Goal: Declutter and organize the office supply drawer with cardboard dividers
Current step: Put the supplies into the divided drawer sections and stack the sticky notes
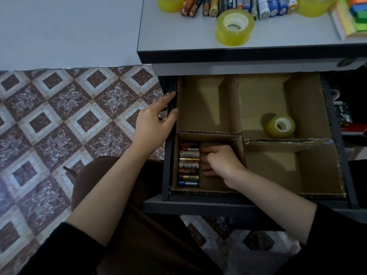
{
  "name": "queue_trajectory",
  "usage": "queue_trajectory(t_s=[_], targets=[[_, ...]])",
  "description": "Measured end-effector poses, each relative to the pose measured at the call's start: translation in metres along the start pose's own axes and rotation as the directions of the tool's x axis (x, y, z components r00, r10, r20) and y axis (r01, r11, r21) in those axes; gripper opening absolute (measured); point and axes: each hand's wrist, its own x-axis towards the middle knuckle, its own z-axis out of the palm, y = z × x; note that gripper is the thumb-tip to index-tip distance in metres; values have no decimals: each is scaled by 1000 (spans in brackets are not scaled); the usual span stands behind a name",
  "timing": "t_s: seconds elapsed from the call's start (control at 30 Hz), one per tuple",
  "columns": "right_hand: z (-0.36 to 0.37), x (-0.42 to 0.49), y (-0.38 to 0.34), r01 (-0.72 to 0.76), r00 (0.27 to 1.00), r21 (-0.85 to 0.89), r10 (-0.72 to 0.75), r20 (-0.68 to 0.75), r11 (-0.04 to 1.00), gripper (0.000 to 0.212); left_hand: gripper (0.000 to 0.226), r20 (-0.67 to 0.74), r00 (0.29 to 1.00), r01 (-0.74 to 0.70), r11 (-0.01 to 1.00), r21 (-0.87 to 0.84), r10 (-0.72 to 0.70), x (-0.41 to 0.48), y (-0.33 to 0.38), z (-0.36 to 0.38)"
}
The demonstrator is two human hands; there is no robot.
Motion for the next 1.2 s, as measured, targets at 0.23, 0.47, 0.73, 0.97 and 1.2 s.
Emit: queue_trajectory(t_s=[0.23,0.47,0.73,0.97,1.2], targets=[[-6,-5,0,-39,992,-15,40,121,999,33,43,19,999,-43,997,61,42,0,-2,-1],[-19,-20,-5,99,975,-133,-69,212,986,35,45,47,994,-110,954,279,101,-5,5,3],[-33,-53,-6,427,903,-273,-389,183,862,13,49,137,986,-140,906,399,92,-23,11,-1],[-64,-76,-26,529,848,-270,-494,191,804,13,50,170,985,-72,901,428,-1,-51,32,-15],[-105,-82,-75,644,735,-403,-673,87,651,8,34,49,989,-147,921,362,139,-26,79,-43]])
